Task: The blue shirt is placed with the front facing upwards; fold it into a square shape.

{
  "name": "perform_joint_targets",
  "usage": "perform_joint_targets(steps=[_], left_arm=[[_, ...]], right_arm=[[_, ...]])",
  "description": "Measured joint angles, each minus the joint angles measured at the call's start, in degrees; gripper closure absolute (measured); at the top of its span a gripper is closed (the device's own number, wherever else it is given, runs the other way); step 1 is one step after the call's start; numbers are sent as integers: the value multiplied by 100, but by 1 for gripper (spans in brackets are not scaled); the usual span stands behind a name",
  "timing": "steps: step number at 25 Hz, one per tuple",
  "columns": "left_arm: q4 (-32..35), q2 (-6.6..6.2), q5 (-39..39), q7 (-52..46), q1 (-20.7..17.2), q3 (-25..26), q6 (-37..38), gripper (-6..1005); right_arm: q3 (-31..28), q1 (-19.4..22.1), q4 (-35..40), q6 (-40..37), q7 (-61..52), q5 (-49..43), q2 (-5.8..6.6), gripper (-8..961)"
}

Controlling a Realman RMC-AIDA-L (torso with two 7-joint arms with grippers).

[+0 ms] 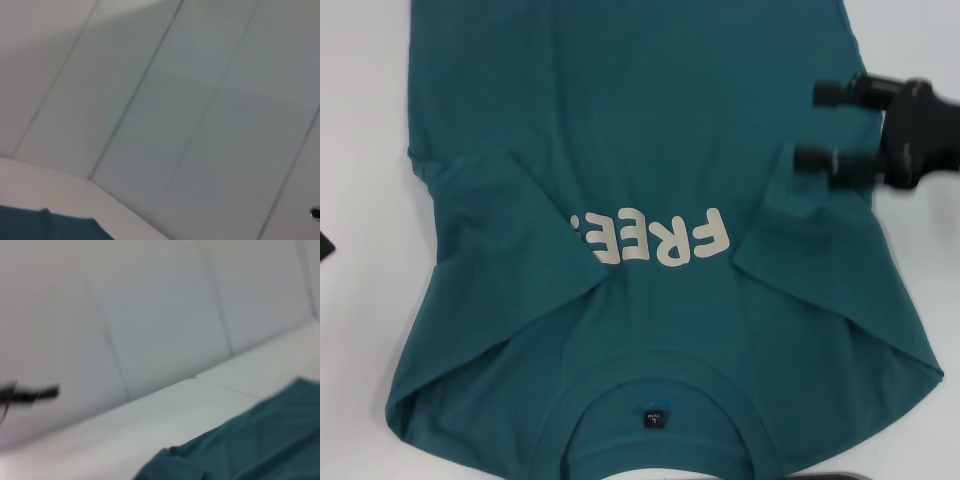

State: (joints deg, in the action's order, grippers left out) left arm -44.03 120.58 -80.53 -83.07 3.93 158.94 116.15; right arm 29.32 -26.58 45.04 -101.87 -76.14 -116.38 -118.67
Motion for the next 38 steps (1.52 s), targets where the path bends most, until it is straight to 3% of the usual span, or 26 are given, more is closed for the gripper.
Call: perform_joint_targets(steps=[2,5,7,12,14,18,26,30,38], left_arm=[[-96,-13,49,-56,11,-76,50,57],[-97,-11,50,-61,44,-97,45,57],[-54,20,50,64,40,-69,27,57],[62,296,49,1114,-126,79,-26,57],[197,341,55,1292,-231,-16,-25,57],[492,283,253,922,-314,-171,6,57],[408,98,1294,-2205,-249,-133,-35,58],[353,23,1490,-3188,-262,-71,-25,58],[351,-149,2211,-3877,-151,182,-164,58]], right_arm=[[52,248,151,-88,940,25,-126,71],[19,497,-214,-168,1933,260,-111,29],[-40,600,-369,-327,2078,426,-95,29],[-118,680,-563,-686,1879,635,-108,29],[-55,664,-539,-672,1519,563,-111,29],[-65,635,-568,-666,927,538,-114,30],[-93,467,-410,-302,-1174,566,-39,30],[-27,346,-401,-185,-1685,491,-1,30],[46,293,-399,106,-2357,415,145,31]])
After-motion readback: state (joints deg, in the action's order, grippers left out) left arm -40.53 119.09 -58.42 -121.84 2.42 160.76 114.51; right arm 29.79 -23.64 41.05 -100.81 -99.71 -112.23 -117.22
